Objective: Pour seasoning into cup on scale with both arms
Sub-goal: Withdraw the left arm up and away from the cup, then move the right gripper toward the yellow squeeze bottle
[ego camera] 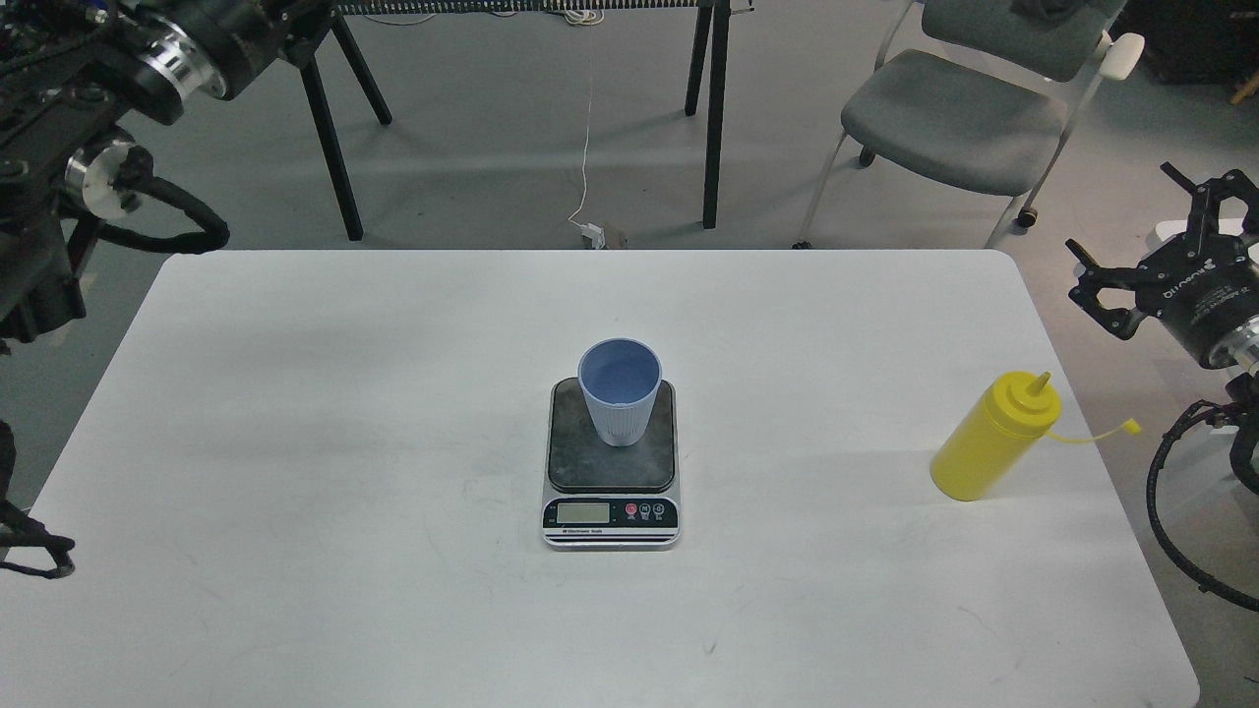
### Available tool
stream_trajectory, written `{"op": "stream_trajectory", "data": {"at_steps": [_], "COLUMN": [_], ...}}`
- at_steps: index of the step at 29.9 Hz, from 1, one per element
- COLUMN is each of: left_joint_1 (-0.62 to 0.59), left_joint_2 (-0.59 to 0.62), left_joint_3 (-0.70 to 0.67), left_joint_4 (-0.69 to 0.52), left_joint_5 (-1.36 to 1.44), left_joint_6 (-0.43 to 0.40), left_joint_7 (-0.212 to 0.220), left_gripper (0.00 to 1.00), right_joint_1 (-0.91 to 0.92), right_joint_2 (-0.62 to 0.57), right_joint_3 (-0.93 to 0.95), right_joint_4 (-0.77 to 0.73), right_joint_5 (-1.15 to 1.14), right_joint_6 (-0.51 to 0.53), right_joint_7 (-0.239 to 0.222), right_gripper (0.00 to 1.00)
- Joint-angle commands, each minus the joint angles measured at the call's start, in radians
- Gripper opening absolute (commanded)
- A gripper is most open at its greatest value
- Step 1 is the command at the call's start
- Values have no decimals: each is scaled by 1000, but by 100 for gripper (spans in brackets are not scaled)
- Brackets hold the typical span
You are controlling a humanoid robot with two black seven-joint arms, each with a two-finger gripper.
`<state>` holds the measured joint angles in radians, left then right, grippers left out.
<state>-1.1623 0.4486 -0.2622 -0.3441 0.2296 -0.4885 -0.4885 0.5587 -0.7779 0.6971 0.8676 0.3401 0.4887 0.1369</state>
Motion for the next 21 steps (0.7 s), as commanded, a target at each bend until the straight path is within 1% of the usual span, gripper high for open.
{"op": "stream_trajectory", "data": {"at_steps": [1, 4, 5, 10, 18, 21], "left_joint_1": [85, 150, 168, 208, 233, 233], "left_joint_2": [-2, -5, -5, -8, -19, -19], "left_joint_3": [-9, -49, -66, -92, -92, -92], "left_joint_4": [56, 94, 100, 105, 105, 105], "left_joint_5": [-113, -167, -174, -176, -177, -177], "left_joint_6": [0, 0, 0, 0, 0, 0], "left_joint_7": [0, 0, 0, 0, 0, 0], "left_gripper": [56, 57, 57, 59, 61, 62], "right_joint_1": [-5, -36, -43, -111, -279, -332], "right_joint_2": [-29, -60, -64, -125, -199, -210], "right_joint_3": [-1, -4, -2, 1, 2, 1], "right_joint_4": [2, 16, 25, 83, 93, 93], "right_joint_5": [77, 160, 169, 191, 266, 307], "right_joint_6": [0, 0, 0, 0, 0, 0], "right_joint_7": [-14, -46, -48, -48, -34, -34], "right_gripper": [100, 100, 100, 100, 100, 100]}}
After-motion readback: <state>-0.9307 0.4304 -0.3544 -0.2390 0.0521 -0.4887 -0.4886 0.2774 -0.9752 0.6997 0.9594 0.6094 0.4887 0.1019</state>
